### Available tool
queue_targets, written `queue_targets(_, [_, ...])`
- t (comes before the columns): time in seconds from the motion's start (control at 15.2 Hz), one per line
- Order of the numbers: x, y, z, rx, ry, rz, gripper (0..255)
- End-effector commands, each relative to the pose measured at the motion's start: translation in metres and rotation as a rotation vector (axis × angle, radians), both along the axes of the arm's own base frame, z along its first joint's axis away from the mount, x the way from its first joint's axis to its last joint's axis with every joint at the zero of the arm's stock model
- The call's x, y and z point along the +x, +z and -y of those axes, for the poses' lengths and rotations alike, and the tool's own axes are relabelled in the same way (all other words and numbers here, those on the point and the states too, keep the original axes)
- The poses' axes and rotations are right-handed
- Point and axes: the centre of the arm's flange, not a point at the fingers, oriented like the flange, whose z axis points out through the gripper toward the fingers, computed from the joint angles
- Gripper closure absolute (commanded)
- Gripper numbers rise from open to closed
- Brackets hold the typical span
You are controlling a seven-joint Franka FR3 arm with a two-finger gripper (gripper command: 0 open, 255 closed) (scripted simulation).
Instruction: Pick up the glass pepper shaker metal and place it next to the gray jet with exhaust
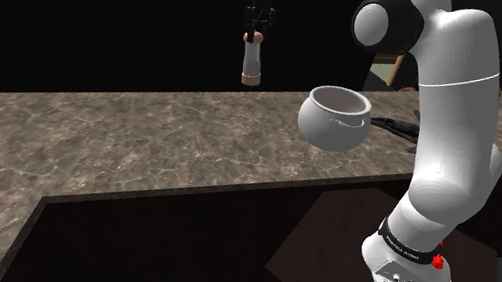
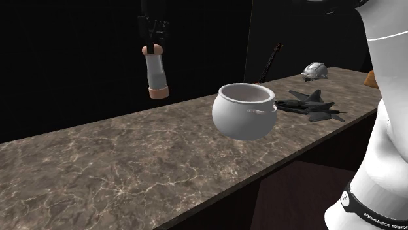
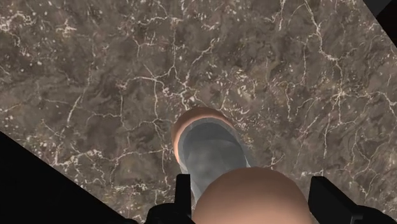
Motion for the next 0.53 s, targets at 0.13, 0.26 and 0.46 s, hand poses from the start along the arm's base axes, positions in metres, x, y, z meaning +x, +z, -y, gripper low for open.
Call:
queue_targets(0.13, [-0.009,0.012,0.010,0.000,0.000,0.000,255])
queue_targets(0.26, [-0.026,0.012,0.030,0.000,0.000,0.000,255])
queue_targets(0.46, [-0.052,0.012,0.060,0.000,0.000,0.000,255])
